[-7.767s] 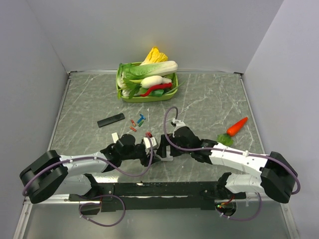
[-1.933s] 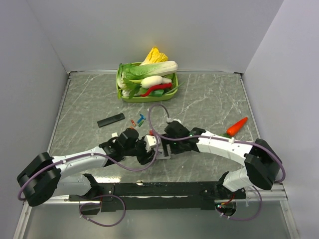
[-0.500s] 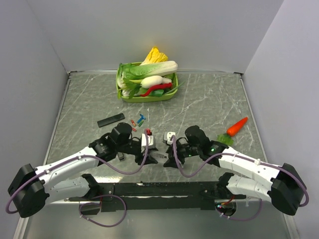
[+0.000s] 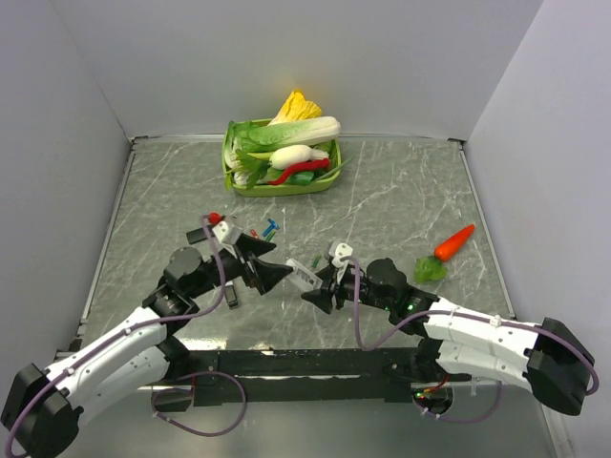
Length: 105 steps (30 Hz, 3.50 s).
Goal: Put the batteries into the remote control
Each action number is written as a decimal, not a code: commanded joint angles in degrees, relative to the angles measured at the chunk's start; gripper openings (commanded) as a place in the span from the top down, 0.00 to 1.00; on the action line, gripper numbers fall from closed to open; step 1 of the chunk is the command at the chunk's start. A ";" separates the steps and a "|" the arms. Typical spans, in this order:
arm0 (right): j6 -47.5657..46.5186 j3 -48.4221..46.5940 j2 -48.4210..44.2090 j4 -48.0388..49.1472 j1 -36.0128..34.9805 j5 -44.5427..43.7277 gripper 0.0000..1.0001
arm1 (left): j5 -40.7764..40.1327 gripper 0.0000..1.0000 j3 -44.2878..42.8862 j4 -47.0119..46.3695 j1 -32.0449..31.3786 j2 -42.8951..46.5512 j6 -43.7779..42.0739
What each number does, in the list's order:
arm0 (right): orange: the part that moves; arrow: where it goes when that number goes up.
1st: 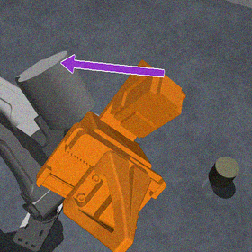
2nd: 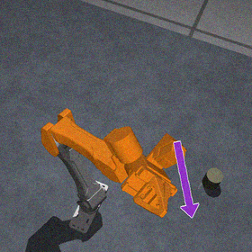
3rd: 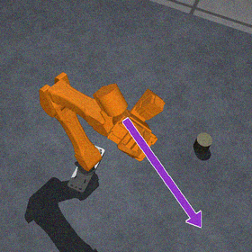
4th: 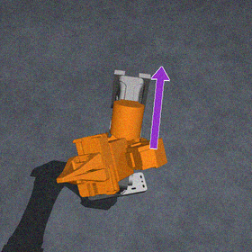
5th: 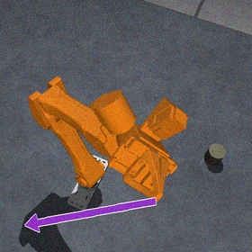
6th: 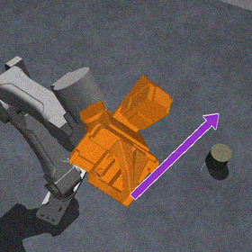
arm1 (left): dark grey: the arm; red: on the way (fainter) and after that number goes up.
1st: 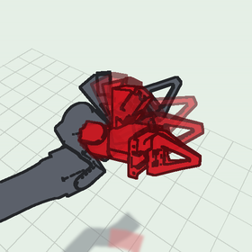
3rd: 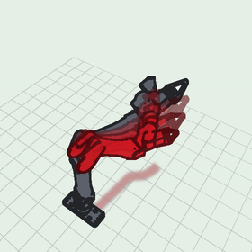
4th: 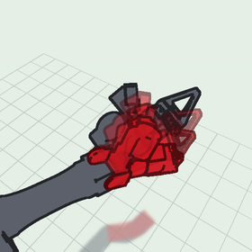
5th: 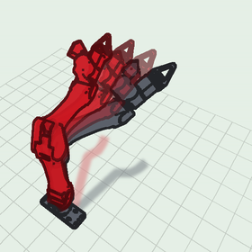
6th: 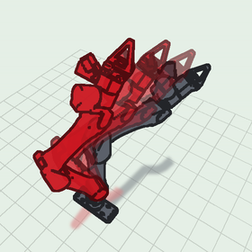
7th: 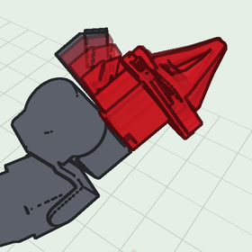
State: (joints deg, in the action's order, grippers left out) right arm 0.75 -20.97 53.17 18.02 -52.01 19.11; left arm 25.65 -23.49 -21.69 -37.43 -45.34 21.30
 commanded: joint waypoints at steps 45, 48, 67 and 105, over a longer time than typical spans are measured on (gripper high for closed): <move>17.70 -58.30 56.87 -51.77 42.69 -25.53 0.10 | -44.54 0.01 -6.66 31.10 15.28 3.77 13.34; 17.70 -55.68 53.28 -49.93 42.95 -25.09 0.00 | -46.13 0.01 -7.71 30.40 13.97 3.51 9.91; 12.52 -24.83 4.94 -33.24 30.48 -11.91 0.00 | -25.21 0.03 -28.80 31.36 24.42 -37.68 -13.88; 13.40 -18.23 -6.85 -32.17 27.66 -4.35 0.00 | -23.45 0.80 -47.27 50.61 30.05 -56.54 -33.17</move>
State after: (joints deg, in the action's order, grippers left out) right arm 14.13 -38.13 46.83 -16.38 -23.92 13.06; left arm 4.08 -71.55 27.00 -7.88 -108.31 -13.19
